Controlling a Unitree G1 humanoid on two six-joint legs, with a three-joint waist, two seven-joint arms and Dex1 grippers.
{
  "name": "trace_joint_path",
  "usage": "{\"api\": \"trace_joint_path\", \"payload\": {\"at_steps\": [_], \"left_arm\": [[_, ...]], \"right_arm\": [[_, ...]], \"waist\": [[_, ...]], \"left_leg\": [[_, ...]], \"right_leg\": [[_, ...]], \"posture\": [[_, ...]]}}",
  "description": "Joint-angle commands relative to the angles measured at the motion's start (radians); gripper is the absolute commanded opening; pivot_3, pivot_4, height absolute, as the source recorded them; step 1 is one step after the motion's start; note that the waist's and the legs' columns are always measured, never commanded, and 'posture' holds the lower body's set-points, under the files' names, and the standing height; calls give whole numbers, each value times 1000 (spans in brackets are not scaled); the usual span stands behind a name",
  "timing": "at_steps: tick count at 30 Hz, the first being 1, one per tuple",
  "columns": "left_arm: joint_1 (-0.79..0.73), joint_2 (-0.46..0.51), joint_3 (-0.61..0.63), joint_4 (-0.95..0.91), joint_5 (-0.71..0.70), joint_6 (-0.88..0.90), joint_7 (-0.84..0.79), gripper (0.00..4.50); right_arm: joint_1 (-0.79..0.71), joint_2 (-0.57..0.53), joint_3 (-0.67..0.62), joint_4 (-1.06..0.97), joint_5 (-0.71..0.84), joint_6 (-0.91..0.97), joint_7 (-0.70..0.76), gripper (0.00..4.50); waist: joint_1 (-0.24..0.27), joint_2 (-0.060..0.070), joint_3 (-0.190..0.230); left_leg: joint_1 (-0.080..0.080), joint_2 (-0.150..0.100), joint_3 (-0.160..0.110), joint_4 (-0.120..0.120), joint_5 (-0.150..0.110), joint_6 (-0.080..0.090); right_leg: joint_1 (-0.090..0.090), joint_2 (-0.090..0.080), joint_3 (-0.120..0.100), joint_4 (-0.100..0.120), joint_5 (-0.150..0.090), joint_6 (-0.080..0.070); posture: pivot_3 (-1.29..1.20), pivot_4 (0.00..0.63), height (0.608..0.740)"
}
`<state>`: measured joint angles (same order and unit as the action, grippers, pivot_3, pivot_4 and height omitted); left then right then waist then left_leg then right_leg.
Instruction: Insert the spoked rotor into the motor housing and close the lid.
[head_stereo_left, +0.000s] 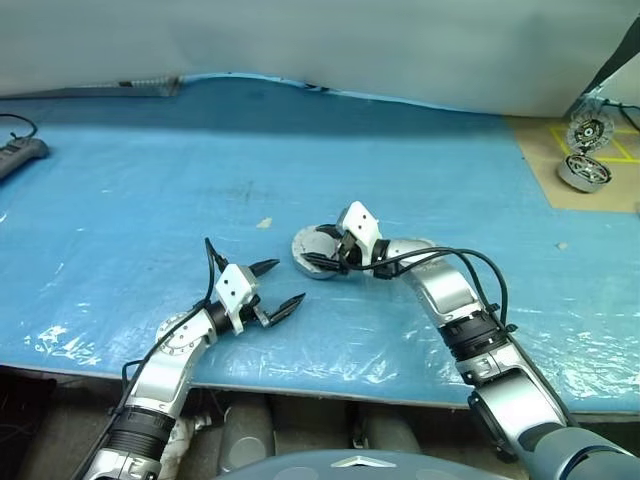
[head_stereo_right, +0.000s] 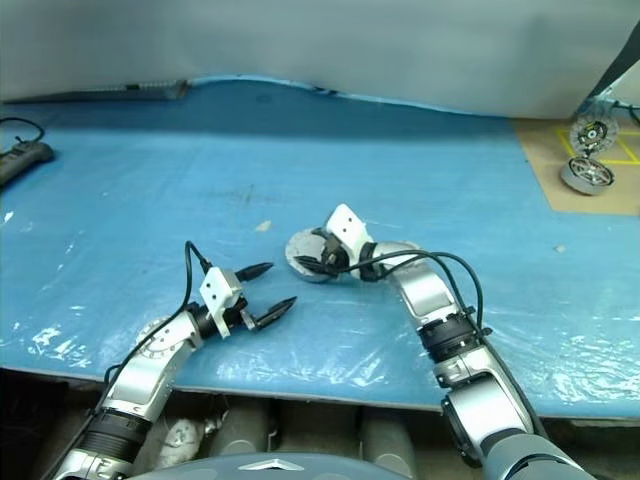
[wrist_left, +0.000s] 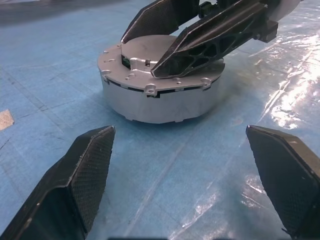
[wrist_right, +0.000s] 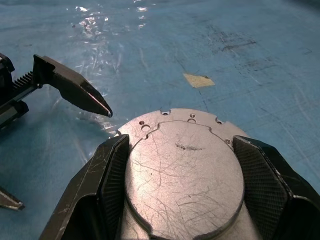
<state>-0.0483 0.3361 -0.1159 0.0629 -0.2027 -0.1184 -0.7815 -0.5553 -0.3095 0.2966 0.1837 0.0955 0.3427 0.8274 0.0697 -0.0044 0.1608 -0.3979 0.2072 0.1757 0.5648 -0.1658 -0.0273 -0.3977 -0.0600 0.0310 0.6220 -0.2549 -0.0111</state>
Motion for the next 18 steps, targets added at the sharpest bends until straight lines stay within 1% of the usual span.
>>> {"api": "trace_joint_path", "payload": {"at_steps": [1, 5, 11, 18], "left_arm": [[8, 0, -2, -45, -6, -8, 2, 4500], [14, -3, -4, -40, -3, -16, 3, 4500], [23, -8, -5, -33, 3, -30, 6, 4500], [34, -12, -8, -25, 9, -46, 7, 4500]], "right_arm": [[4, -23, 18, -3, -17, 29, 26, 2985], [-7, -27, 8, -10, -2, 41, 44, 2985], [-1, -19, 21, 19, -22, 6, 39, 2985], [-5, 8, 22, 55, -64, 20, -40, 2985]], "waist": [[0, 0, 0], [1, 0, 0], [0, 0, 0], [-2, 0, 0]], "left_leg": [[0, 0, 0, 0, 0, 0], [0, 0, 0, 0, 0, 0], [0, 0, 0, 0, 0, 0], [1, 0, 0, 0, 0, 0]], "right_leg": [[0, 0, 0, 0, 0, -1], [0, 0, 0, 0, 0, 0], [0, 0, 0, 0, 0, 0], [0, 0, 0, 0, -1, -1]], "posture": [[0, 150, 740], [0, 150, 740], [0, 150, 740], [0, 150, 740]]}}
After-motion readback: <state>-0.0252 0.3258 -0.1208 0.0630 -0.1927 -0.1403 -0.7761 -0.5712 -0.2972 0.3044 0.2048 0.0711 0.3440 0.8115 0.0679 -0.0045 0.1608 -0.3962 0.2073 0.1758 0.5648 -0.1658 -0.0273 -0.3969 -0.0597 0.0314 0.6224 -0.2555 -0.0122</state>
